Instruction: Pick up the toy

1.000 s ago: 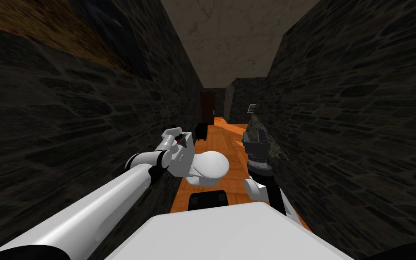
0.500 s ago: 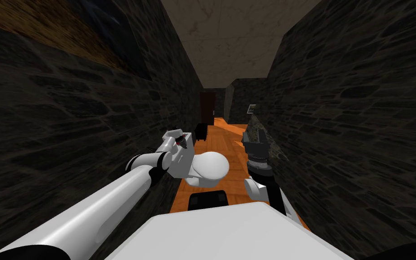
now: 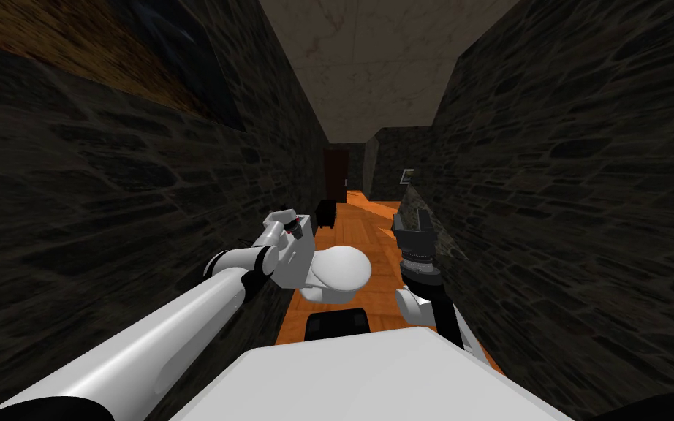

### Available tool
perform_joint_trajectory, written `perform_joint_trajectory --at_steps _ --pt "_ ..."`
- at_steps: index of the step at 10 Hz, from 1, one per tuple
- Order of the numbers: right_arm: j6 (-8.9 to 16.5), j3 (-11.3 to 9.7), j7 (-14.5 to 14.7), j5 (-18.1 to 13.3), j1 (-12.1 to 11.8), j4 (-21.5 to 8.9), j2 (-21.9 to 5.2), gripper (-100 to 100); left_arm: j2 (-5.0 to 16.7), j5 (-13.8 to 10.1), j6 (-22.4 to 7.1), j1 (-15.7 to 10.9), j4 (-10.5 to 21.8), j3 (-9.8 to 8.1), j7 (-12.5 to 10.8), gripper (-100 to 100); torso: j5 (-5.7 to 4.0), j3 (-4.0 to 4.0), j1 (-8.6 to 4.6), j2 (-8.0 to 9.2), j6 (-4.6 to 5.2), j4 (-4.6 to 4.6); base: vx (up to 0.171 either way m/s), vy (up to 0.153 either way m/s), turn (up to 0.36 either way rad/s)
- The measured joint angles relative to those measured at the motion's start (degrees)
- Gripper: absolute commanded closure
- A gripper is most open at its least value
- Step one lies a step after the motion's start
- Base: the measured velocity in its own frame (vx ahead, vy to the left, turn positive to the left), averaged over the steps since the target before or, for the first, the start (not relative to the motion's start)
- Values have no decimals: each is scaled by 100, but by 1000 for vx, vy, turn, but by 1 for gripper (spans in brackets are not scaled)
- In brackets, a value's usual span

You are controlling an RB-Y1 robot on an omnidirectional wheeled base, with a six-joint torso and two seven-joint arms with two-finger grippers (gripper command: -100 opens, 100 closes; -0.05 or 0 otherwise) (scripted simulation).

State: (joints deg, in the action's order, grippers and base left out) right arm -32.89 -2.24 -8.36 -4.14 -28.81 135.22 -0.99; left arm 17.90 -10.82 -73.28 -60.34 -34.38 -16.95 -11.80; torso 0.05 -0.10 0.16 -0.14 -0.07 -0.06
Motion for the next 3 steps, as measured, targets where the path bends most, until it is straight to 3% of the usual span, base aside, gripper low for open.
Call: perform_joint_trajectory --at_steps 1,2,3 --pt "0 0 0 0 0 0 0 0 0 0 0 0 0 0 0 100 0 0 0 0 0 0 -35 16 22" --pt "0 0 0 0 0 0 0 0 37 -9 -118 -52 -81 -15 -2 100 -1 9 7 12 -4 7 -18 12 6" --pt "0 0 0 0 0 0 0 0 47 -10 -153 -64 -97 -17 -1 0 2 7 6 11 -3 2 0 0 0"
